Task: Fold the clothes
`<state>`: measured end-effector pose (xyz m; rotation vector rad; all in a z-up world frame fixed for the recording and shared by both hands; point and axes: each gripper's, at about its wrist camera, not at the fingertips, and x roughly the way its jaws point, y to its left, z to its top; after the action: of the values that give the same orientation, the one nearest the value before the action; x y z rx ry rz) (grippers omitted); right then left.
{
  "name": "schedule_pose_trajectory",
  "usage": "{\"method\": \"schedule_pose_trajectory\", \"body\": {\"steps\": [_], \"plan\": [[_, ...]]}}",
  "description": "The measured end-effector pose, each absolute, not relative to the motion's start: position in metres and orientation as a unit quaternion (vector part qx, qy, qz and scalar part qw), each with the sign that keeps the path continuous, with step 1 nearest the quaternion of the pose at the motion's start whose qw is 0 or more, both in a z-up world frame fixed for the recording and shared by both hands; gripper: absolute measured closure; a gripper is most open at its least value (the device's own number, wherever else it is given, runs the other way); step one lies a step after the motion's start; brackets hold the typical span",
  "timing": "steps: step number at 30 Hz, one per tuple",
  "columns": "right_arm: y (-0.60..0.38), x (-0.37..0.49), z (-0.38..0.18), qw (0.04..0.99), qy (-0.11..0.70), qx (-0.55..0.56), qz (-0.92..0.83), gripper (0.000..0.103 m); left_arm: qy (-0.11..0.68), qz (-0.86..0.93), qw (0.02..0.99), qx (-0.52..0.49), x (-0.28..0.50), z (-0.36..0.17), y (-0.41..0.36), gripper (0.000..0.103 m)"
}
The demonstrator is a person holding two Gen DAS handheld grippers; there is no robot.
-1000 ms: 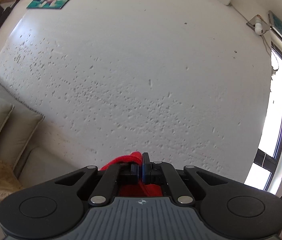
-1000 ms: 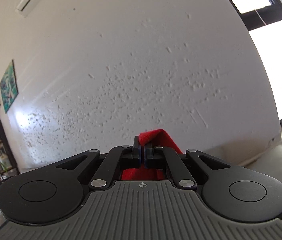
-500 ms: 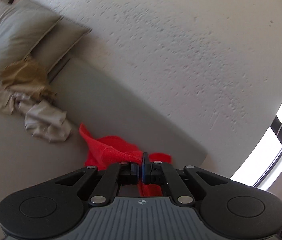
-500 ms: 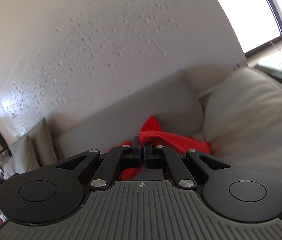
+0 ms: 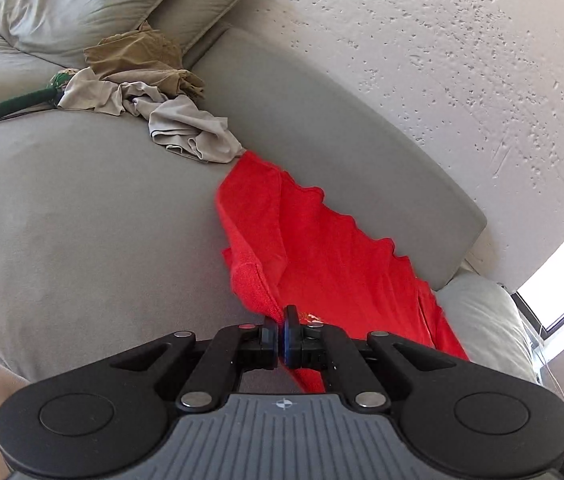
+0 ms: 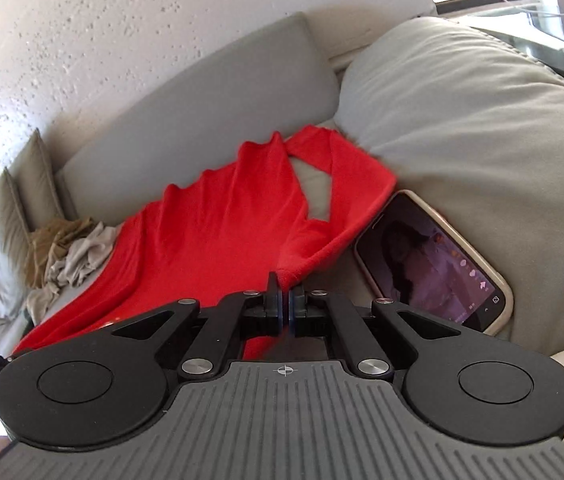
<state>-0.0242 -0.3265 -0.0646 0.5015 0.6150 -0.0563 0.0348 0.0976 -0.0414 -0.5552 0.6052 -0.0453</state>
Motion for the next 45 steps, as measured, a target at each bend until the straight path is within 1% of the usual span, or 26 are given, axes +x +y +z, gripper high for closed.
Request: {"method": "schedule_pose_trajectory", "body": {"steps": [4,6,8,9,11,13,14,15,17,19,22,24,28,30,32,33,35,41,43,45], "plan": [[-0.328,-0.032,-0.065,0.914,0.319,0.251,-0.026,0.101,0.313,-0.008,0.913,-0.261,0.027,-0.042,0.1,0.103],[-0.327,-0.034,-0.068,0.908,0.337,0.249,-0.025,0.101,0.351,0.012,0.904,-0.246,0.028,-0.051,0.098,0.103],[-0.326,-0.031,-0.077,0.892,0.378,0.245,-0.022,0.1,0.389,0.032,0.89,-0.234,0.03,-0.063,0.096,0.103],[-0.325,-0.029,-0.083,0.883,0.399,0.245,-0.02,0.095,0.406,0.042,0.884,-0.23,0.03,-0.068,0.095,0.102],[-0.324,-0.028,-0.095,0.866,0.435,0.246,-0.015,0.094,0.424,0.057,0.875,-0.228,0.027,-0.07,0.094,0.102],[-0.322,-0.035,-0.098,0.863,0.444,0.239,-0.021,0.086,0.424,0.068,0.875,-0.222,0.021,-0.065,0.093,0.092],[-0.32,-0.039,-0.099,0.863,0.447,0.235,-0.024,0.078,0.421,0.066,0.879,-0.216,0.019,-0.062,0.09,0.089],[-0.317,-0.043,-0.096,0.866,0.444,0.228,-0.028,0.072,0.412,0.056,0.886,-0.204,0.018,-0.059,0.086,0.087],[-0.311,-0.055,-0.084,0.882,0.423,0.205,-0.036,0.071,0.395,0.034,0.9,-0.18,0.017,-0.055,0.076,0.087],[-0.301,-0.065,-0.072,0.901,0.394,0.176,-0.042,0.071,0.377,0.012,0.913,-0.155,0.016,-0.05,0.067,0.08],[-0.279,-0.064,-0.065,0.921,0.367,0.131,-0.016,0.072,0.382,-0.025,0.914,-0.133,0.024,-0.056,0.047,0.078],[-0.262,-0.057,-0.066,0.922,0.372,0.107,0.016,0.08,0.385,-0.034,0.915,-0.113,0.031,-0.064,0.036,0.078],[-0.227,-0.046,-0.073,0.924,0.372,0.048,0.068,0.08,0.378,-0.022,0.925,-0.034,0.036,-0.078,0.017,0.078],[-0.215,-0.041,-0.081,0.921,0.38,0.025,0.082,0.079,0.405,-0.018,0.914,-0.027,0.038,-0.086,0.02,0.077],[-0.21,-0.037,-0.093,0.91,0.407,0.017,0.081,0.077,0.417,-0.019,0.908,-0.02,0.036,-0.087,0.023,0.077],[-0.211,-0.041,-0.093,0.913,0.4,0.021,0.082,0.077,0.421,-0.02,0.907,-0.017,0.035,-0.086,0.023,0.077],[-0.213,-0.044,-0.092,0.907,0.412,0.024,0.086,0.077,0.432,-0.019,0.902,-0.013,0.033,-0.085,0.024,0.077],[-0.221,-0.058,-0.09,0.873,0.473,0.065,0.095,0.077,0.487,-0.035,0.873,-0.002,0.024,-0.079,0.022,0.078],[-0.225,-0.062,-0.091,0.855,0.502,0.092,0.096,0.073,0.502,-0.049,0.863,-0.007,0.017,-0.077,0.022,0.076],[-0.23,-0.065,-0.091,0.839,0.521,0.123,0.097,0.07,0.497,-0.053,0.866,-0.008,0.009,-0.073,0.02,0.074]]}}
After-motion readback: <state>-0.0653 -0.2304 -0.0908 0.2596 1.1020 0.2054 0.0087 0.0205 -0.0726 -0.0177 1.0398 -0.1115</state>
